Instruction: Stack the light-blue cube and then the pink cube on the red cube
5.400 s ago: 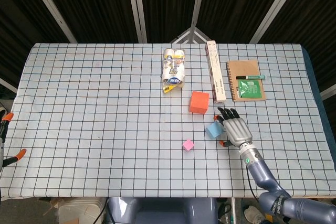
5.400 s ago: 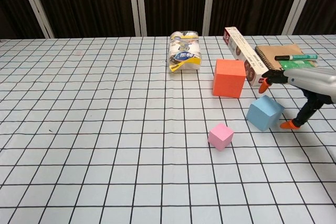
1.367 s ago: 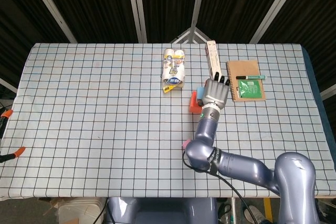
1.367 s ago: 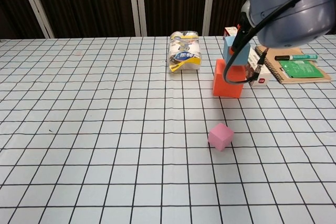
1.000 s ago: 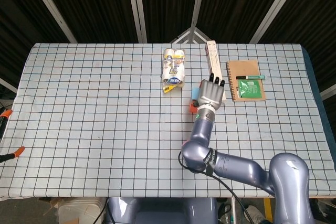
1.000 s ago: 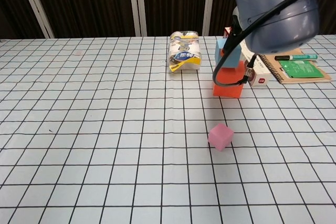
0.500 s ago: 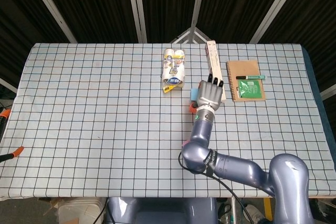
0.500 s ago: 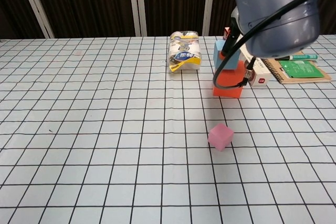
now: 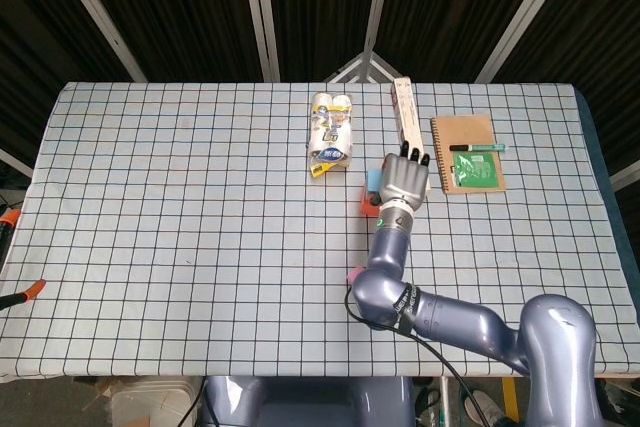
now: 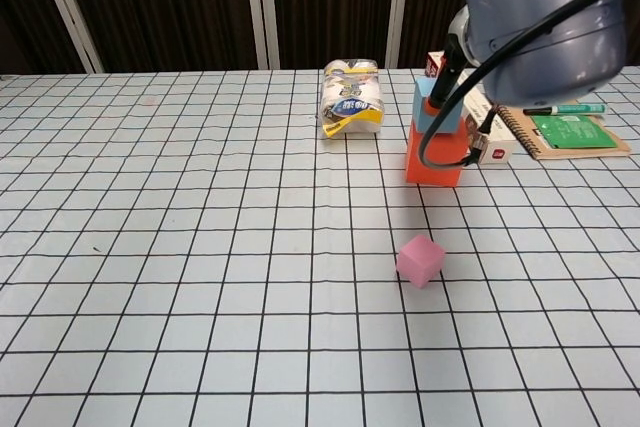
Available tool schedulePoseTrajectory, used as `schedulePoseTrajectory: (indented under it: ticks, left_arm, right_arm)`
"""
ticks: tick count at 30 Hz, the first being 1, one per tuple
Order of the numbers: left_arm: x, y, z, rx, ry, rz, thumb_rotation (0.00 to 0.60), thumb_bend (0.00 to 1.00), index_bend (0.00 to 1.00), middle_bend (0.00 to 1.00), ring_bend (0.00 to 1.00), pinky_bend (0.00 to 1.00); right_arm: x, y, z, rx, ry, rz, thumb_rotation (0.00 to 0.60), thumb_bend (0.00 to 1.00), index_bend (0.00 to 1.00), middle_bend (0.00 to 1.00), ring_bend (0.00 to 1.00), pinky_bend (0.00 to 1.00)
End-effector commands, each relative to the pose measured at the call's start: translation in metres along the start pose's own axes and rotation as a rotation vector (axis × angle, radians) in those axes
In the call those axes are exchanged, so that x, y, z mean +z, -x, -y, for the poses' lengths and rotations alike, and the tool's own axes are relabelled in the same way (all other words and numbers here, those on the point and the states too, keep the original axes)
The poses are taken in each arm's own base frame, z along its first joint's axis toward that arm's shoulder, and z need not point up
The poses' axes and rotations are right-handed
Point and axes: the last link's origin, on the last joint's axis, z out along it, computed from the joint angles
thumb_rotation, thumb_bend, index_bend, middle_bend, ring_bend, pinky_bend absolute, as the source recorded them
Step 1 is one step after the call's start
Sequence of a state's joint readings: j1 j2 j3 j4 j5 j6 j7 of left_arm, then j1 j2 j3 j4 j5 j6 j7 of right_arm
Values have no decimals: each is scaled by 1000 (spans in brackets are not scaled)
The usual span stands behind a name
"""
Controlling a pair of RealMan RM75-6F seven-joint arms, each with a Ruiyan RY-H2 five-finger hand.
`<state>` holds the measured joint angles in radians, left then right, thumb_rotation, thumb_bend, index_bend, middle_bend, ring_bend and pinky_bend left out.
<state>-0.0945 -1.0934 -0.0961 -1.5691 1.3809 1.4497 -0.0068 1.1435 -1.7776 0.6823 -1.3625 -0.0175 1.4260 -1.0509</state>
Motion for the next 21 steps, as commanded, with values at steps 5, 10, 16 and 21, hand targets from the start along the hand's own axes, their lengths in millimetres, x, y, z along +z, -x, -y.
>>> schedulePoseTrajectory:
  ticks: [5, 10, 16, 21]
  left_arm:
    - [0, 0, 0, 1, 1, 1, 600, 163, 35, 0, 0, 0]
    - [0, 0, 0, 1, -3, -1, 600, 163, 35, 0, 0, 0]
    - [1, 1, -1, 4, 0, 3, 600, 163, 35, 0, 0, 0]
    - [0, 1, 0, 3, -5, 2, 600, 163, 35, 0, 0, 0]
  right_arm:
    - [3, 3, -2, -2, 3, 11, 600, 843, 745, 0, 0, 0]
    - [4, 3, -4, -5, -1, 9, 600, 843, 746, 0, 0, 0]
    - [3, 5, -3, -5, -9, 11, 600, 843, 746, 0, 0, 0]
    - [3, 6, -3, -5, -12, 15, 600, 843, 746, 0, 0, 0]
